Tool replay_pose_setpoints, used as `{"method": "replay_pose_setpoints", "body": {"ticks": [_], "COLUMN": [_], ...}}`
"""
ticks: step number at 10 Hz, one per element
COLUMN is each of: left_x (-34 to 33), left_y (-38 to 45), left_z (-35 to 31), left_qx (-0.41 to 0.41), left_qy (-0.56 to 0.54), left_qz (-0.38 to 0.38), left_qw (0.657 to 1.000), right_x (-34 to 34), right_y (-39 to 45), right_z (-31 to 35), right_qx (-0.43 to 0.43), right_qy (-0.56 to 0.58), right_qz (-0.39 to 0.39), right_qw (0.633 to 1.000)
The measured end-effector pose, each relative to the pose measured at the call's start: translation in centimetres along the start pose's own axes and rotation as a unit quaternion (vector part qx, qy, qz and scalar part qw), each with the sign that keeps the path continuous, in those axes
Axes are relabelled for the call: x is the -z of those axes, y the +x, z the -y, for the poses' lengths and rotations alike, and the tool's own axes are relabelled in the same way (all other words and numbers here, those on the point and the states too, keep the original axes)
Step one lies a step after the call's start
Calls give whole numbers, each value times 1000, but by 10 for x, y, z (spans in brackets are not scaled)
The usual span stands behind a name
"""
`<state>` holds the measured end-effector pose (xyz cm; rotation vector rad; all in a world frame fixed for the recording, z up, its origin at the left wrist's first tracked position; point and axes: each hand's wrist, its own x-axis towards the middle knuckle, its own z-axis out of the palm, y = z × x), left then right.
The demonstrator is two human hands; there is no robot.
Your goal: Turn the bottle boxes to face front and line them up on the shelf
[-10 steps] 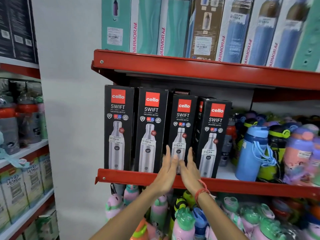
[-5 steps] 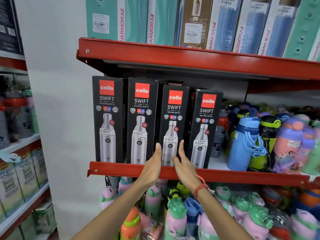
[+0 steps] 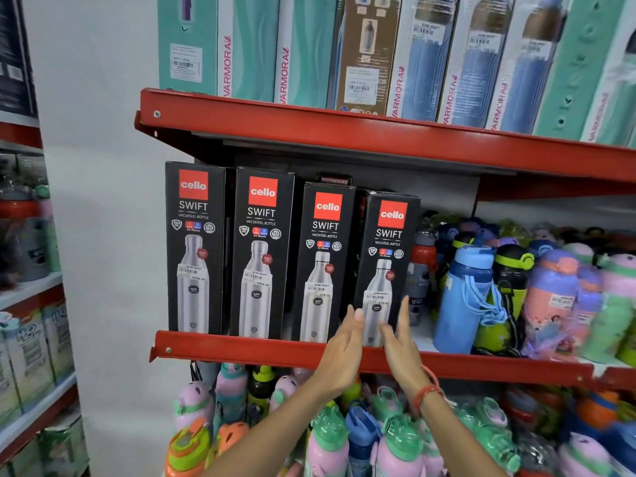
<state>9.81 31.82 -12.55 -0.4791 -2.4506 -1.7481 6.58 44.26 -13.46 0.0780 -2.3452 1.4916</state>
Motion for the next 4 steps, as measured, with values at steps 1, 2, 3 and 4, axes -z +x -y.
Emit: {"method": "replay_pose_setpoints", "body": {"ticks": [1, 2, 3, 4], "left_x": [-4, -1, 4, 25], "left_y": [-1, -2, -1, 1], "left_z": [1, 0, -4, -29], "left_qx": [9, 13, 2, -89], "left_qy": [2, 7, 36, 63], "left_qz": [-8, -1, 13, -69], "left_qw": [1000, 1000, 999, 992], "right_x": [3, 6, 6, 8], "right_y": [-1, -3, -7, -4], "right_z": [-5, -6, 8, 49], "right_qx": [-8, -9, 2, 128], "right_qy": [-32, -49, -61, -82], "right_qz": [25, 34, 26, -82], "right_qw": [999, 998, 998, 985]}}
